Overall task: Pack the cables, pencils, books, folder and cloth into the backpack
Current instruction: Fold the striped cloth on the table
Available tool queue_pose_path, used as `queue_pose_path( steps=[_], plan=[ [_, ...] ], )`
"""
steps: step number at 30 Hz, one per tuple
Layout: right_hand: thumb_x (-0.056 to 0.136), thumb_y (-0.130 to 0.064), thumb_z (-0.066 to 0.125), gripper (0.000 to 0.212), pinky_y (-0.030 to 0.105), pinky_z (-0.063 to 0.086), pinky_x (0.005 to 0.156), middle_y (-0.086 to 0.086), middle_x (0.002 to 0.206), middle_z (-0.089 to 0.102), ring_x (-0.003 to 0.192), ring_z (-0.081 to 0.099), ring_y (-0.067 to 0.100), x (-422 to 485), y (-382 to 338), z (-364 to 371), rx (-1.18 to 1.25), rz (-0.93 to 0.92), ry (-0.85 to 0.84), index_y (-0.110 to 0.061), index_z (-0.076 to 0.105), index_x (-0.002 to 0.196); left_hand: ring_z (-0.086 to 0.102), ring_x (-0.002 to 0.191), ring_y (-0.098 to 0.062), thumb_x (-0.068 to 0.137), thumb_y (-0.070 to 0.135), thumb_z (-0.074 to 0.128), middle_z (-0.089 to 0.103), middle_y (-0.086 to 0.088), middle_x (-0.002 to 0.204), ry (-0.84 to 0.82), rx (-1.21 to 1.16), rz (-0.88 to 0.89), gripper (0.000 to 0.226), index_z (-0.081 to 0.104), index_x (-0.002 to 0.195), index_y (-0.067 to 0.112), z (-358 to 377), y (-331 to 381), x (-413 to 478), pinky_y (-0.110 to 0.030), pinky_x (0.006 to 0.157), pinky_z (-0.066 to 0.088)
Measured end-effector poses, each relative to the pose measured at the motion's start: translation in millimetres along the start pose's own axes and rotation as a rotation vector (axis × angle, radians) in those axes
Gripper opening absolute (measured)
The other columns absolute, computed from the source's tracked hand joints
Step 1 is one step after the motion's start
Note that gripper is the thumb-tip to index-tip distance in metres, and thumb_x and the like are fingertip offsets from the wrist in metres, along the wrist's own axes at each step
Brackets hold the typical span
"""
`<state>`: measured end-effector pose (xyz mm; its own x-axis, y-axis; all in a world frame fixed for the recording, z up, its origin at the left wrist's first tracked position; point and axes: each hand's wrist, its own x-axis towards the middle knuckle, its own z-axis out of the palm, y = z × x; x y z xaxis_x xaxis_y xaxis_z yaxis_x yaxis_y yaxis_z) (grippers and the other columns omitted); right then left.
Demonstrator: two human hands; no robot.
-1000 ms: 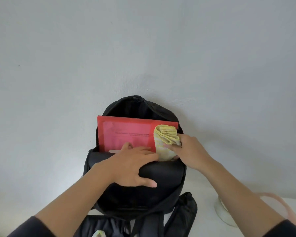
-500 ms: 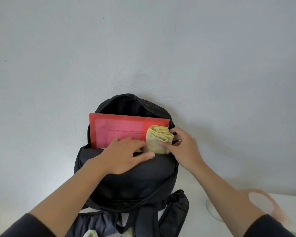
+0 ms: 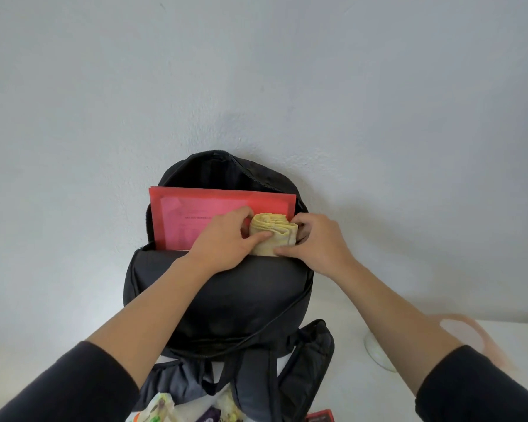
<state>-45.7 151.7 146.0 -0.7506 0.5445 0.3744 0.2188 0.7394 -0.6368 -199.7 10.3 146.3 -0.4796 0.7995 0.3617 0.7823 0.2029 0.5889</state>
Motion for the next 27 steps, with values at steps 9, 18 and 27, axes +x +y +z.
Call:
queue_pose_path(
  steps=[9, 18, 27],
  plan=[
    [0.080, -0.027, 0.086, 0.029, 0.029, 0.048, 0.062, -0.007, 0.073, 0.060, 0.068, 0.057, 0.011, -26, 6, 9, 0.014, -0.234, 0.204, -0.017, 0.059, 0.081, 0.069, 0.082, -0.012, 0.080, 0.038, 0.085, 0.074, 0.007, 0.088, -0.004, -0.108, -0.024, 0.025, 0.067, 0.094, 0.029, 0, -6, 3, -0.035, 0.077, 0.056],
    [0.100, -0.055, 0.049, 0.033, 0.029, 0.052, 0.077, -0.013, 0.100, 0.072, 0.081, 0.064, 0.004, -38, 5, 19, -0.155, -0.221, -0.007, -0.027, 0.061, 0.112, 0.064, 0.089, -0.010, 0.084, 0.046, 0.078, 0.073, 0.012, 0.095, 0.056, 0.177, 0.127, 0.026, 0.077, 0.102, 0.027, -3, 3, 0, -0.037, 0.082, 0.053],
    [0.078, -0.050, 0.084, 0.064, 0.023, 0.052, 0.077, -0.008, 0.109, 0.054, 0.081, 0.062, 0.007, -14, 5, 6, -0.018, -0.202, 0.087, -0.032, 0.057, 0.133, 0.067, 0.088, -0.015, 0.084, 0.042, 0.081, 0.074, 0.002, 0.095, -0.076, 0.093, 0.015, 0.032, 0.079, 0.108, 0.021, 0, 3, 9, -0.039, 0.086, 0.055]
  ],
)
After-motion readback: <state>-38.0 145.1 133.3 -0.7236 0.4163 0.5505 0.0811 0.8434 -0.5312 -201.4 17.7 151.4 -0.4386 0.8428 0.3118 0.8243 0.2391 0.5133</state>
